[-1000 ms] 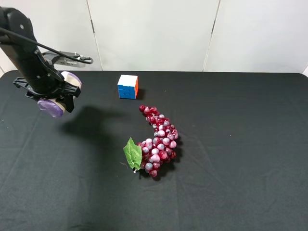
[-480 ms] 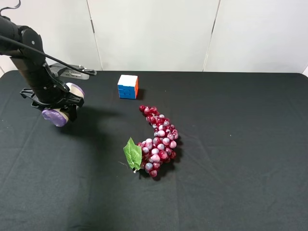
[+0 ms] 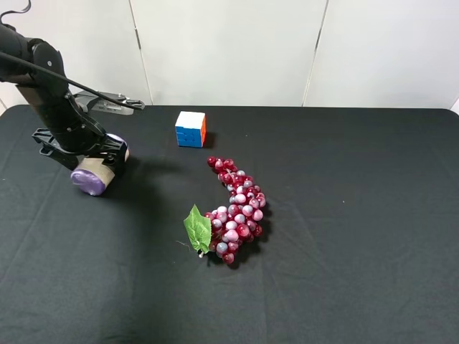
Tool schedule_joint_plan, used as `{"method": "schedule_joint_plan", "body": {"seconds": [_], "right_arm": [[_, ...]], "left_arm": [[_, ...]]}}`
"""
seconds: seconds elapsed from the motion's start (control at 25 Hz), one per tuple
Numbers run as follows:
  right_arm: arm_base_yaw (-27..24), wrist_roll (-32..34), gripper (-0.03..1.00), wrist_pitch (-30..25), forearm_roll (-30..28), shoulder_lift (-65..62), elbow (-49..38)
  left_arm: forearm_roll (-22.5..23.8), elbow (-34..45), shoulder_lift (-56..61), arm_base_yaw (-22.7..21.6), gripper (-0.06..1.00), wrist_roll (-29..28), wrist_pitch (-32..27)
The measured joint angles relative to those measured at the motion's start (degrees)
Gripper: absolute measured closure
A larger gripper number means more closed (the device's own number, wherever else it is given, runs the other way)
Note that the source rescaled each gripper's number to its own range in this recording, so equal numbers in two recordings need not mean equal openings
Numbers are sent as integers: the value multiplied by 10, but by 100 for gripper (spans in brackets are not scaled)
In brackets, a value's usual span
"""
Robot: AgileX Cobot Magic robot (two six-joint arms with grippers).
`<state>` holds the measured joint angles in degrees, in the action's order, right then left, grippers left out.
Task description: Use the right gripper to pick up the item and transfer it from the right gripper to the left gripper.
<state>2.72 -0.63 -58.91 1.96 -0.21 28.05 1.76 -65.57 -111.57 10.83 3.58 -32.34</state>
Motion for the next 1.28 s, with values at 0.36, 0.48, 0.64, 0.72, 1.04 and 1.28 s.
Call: {"method": "schedule_joint_plan", "body": {"seconds": [0.36,0.48,0.64,0.72,1.04,1.28], "right_arm": [[0,0,-3,0,0,0,0],[0,0,-3,0,0,0,0],[0,0,-3,0,0,0,0],[0,0,-3,0,0,0,0],[0,0,-3,0,0,0,0],[0,0,-3,0,0,0,0]], "left_arm": [[0,0,0,0,-6,0,2],[0,-3,0,0,-6,0,-9],[0,-38,0,0,-6,0,-67],[0,-64,0,0,-6,0,-106],[0,-183,3,0,-6,0,-282],[1,-236,65,0,-6,0,-341]]}}
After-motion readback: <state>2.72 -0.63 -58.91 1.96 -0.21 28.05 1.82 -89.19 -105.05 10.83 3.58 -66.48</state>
